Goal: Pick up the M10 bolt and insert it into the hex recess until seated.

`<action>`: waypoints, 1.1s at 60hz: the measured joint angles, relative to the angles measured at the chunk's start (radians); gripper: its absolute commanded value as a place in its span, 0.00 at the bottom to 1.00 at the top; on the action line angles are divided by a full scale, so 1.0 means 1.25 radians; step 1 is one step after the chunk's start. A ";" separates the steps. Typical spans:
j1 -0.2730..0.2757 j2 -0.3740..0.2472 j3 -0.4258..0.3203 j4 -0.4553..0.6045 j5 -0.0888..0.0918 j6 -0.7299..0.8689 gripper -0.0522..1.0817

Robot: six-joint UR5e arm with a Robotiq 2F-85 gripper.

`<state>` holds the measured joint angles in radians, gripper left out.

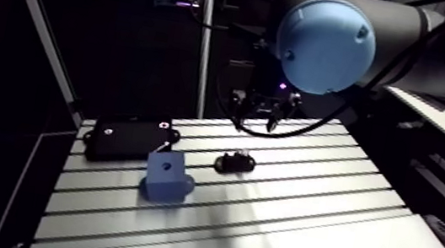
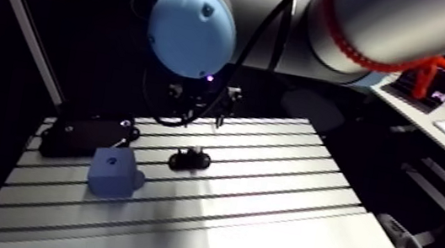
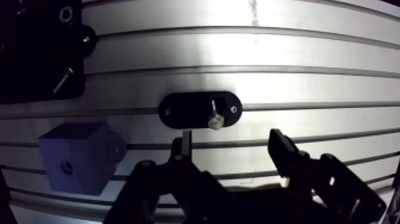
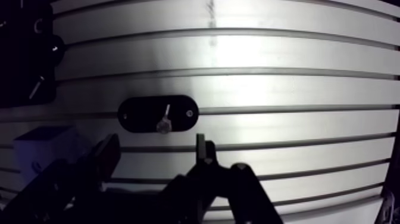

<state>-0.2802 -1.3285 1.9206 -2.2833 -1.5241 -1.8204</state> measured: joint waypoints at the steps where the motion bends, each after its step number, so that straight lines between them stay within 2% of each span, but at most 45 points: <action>1: 0.000 0.001 0.000 -0.001 0.000 0.000 0.37; 34: 0.012 0.021 0.014 -0.036 -0.002 -0.001 0.44; 52: 0.013 0.030 0.023 -0.049 -0.013 -0.003 0.48; 66: 0.013 0.037 0.026 -0.057 -0.015 -0.005 0.51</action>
<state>-0.2639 -1.2827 1.9531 -2.3547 -1.5433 -1.8263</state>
